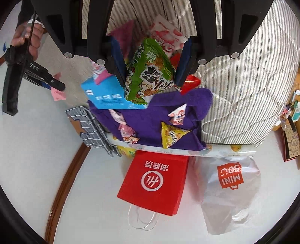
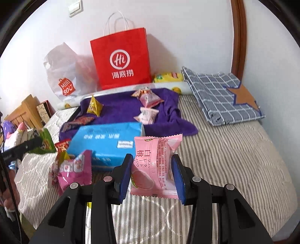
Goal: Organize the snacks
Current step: 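Carry the pink packet and green chip bag with both tools over the purple towel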
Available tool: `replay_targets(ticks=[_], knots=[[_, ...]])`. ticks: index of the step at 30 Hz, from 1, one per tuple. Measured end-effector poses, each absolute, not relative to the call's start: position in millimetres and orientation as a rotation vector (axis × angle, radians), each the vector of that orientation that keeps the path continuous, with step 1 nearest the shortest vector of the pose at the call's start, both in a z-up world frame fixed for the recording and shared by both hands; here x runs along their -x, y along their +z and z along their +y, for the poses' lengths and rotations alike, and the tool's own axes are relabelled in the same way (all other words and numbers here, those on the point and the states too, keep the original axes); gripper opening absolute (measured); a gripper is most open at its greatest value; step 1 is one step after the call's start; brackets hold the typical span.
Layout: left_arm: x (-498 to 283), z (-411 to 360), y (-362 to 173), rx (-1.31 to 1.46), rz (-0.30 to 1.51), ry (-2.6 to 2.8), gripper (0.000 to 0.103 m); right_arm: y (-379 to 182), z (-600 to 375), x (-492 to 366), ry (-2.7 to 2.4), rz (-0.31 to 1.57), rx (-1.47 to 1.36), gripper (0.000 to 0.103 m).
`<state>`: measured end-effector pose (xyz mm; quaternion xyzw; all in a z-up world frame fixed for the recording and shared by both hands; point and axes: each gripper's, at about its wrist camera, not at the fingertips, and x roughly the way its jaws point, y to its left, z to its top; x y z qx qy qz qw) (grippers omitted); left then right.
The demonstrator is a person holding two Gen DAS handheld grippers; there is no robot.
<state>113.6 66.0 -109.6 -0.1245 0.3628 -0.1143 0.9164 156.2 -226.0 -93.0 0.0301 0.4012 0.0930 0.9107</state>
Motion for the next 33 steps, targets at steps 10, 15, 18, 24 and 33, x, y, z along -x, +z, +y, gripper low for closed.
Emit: replay_targets(ticks=[10,15,18,24,33], knots=[[-110.0,32.6,-78.5,0.248,0.672,-0.308,0.049,-57.6,-217.5,-162.5,0.221,0.767,-0.056,0.042],[-123.3,30.3,-64.1,0.23,0.638,-0.289,0.049,-42.8,-215.4,-176.3,0.235,0.736,-0.064,0.042],[-138.9,39.6,-56.9,0.226,0.627,-0.245,0.049,-36.6,-213.4,-189.1,0.236,0.715,-0.052,0.042],[-167.7,54.7,-53.0,0.271,0.619,-0.21,0.049,-36.6,-208.7,-218.6,0.255,0.711,-0.068,0.042],[-212.2,63.7,-58.6,0.316,0.627,-0.187,0.049,-40.1,-194.1,-264.5,0.294,0.712,-0.077,0.042]])
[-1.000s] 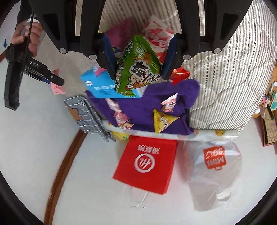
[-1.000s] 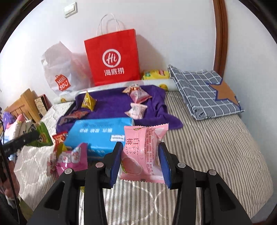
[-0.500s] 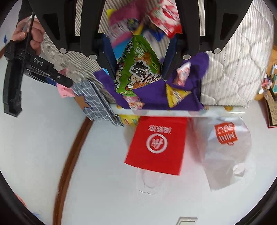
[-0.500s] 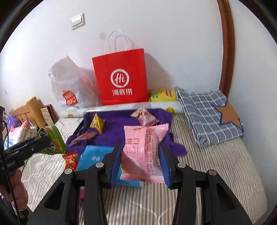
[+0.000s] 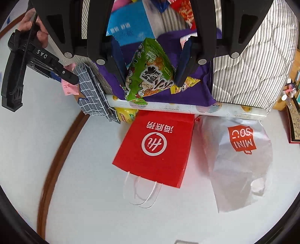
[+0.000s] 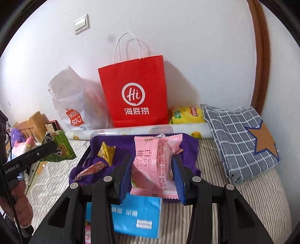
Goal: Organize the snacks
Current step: 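Carry the pink packet and green chip bag with both tools over the purple towel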
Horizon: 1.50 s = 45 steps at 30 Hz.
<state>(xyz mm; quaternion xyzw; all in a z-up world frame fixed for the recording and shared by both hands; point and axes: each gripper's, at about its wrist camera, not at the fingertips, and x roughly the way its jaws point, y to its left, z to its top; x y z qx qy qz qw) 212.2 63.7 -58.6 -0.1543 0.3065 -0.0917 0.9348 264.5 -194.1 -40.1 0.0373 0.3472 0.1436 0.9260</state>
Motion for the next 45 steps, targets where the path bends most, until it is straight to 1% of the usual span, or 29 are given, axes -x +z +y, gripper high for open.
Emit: replay_targets(ticks=[11,15,18,25,35,45], knots=[[-264.5,74.7,-62.9,0.342,0.621,-0.173,0.049,-46.1,-185.3,-326.2,0.306,0.713,-0.078,0.042],[-272.3,79.5,-81.0,0.334,0.624,-0.172,0.049,-69.0,-187.9,-341.2,0.319,0.736,-0.093,0.042],[-279.4,87.2,-99.3,0.377,0.663,-0.18,0.049,-90.4,-191.8,-349.9,0.305,0.789,-0.092,0.042],[-281.9,98.9,-117.7,0.4,0.683,-0.147,0.049,-113.2,-205.8,-354.0,0.275,0.821,-0.093,0.042],[-288.4,106.4,-134.9,0.415,0.737,-0.118,0.049,-128.3,-205.5,-358.5,0.252,0.859,-0.065,0.042],[-298.3,108.5,-164.8,0.489,0.869,-0.141,0.049,-132.5,-199.0,-357.4,0.263,0.871,-0.047,0.042]])
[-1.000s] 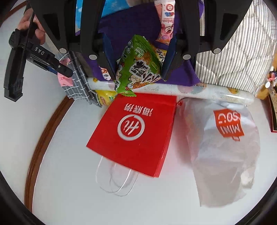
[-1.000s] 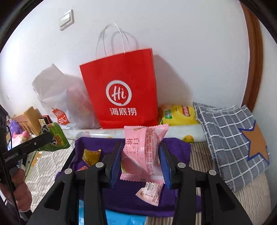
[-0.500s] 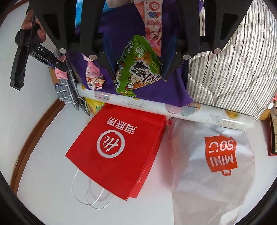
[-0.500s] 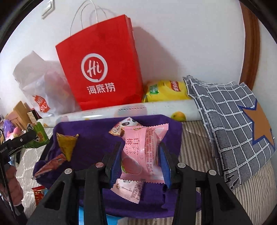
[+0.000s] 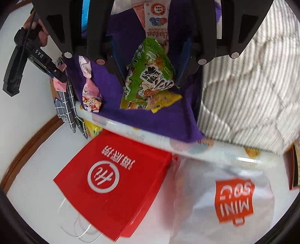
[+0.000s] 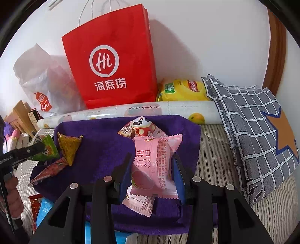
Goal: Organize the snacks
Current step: 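Carry the pink packet and green chip bag with both tools over the purple towel, then open the right tool to drop the pink packet on the towel while the left drops the green bag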
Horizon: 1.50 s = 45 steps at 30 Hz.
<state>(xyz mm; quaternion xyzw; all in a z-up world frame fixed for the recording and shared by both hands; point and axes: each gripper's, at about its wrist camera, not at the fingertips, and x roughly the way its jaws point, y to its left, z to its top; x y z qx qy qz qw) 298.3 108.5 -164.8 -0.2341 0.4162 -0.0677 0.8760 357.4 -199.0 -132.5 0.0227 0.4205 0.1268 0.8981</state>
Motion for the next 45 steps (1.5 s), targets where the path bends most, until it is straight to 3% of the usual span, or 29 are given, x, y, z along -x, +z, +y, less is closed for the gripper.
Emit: replay_targets(ticks=[38,45], knots=[[-297.2,97.4,-164.8,0.494,0.87,-0.204,0.051,-141.7,-191.5,-362.8,0.278,0.931,-0.011,0.044],[-296.7,94.2,-163.2,0.479,0.866,-0.204,0.053,-137.8,-191.1,-360.2,0.276,0.914,-0.008,0.051]])
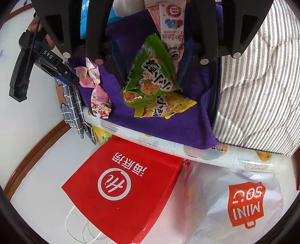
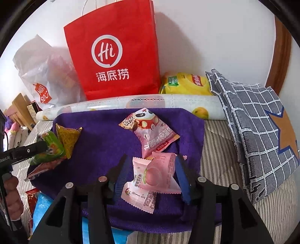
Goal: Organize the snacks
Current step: 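Open the right tool to drop the pink packet on the towel while the left drops the green bag, then move both open tools back to the snack pile beside the blue tissue box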
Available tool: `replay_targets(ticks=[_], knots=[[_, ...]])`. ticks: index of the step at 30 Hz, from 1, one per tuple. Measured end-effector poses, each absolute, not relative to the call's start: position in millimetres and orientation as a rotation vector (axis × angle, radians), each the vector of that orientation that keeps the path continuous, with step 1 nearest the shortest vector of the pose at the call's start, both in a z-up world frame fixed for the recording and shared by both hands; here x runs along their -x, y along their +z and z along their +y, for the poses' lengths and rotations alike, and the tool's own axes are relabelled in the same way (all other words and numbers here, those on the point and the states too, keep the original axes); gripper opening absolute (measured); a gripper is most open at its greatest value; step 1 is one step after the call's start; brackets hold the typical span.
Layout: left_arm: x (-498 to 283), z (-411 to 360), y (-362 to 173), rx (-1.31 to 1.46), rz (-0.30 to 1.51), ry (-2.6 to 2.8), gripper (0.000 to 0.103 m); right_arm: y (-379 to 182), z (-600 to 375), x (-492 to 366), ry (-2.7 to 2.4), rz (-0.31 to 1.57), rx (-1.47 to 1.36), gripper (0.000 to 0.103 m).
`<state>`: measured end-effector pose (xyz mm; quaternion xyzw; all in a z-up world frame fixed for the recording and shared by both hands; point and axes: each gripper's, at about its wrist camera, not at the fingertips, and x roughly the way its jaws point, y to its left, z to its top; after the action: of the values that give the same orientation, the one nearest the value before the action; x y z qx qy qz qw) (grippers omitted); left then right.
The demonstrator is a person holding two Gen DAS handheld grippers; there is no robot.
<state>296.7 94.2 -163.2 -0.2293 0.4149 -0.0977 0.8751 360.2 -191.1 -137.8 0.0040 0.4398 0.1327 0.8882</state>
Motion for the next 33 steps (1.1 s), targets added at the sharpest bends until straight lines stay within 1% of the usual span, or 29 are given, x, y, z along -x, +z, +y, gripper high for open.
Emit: replay_targets(ticks=[3,7,10,15,18,21,29,33], knots=[[-294.9,94.0,-160.2,0.478,0.851,-0.212,0.057,-136.0,-191.1,-359.3,0.278,0.906,-0.01,0.052],[-293.2,93.8,-156.9,0.466,0.84,-0.208,0.06,-134.3,-191.5,-358.0,0.277,0.897,-0.013,0.054],[-292.7,93.9,-155.5,0.459,0.838,-0.198,0.06,-132.9,-191.1,-357.6,0.277,0.888,-0.017,0.056],[-292.3,92.7,-152.4,0.447,0.841,-0.178,0.06,-126.6,-189.9,-352.2,0.285,0.864,-0.027,0.056],[-289.0,91.8,-146.2,0.433,0.827,-0.17,0.061,-115.7,-186.6,-344.8,0.289,0.816,-0.025,0.056],[-285.8,89.6,-140.0,0.411,0.809,-0.162,0.064,-105.5,-182.8,-338.5,0.308,0.793,-0.035,0.056],[-281.0,82.0,-128.9,0.386,0.817,-0.152,0.065,-84.6,-183.1,-299.7,0.266,0.797,-0.032,0.056],[-275.5,75.6,-117.1,0.337,0.813,-0.141,0.066,-79.2,-190.3,-271.9,0.255,0.832,-0.111,0.057]])
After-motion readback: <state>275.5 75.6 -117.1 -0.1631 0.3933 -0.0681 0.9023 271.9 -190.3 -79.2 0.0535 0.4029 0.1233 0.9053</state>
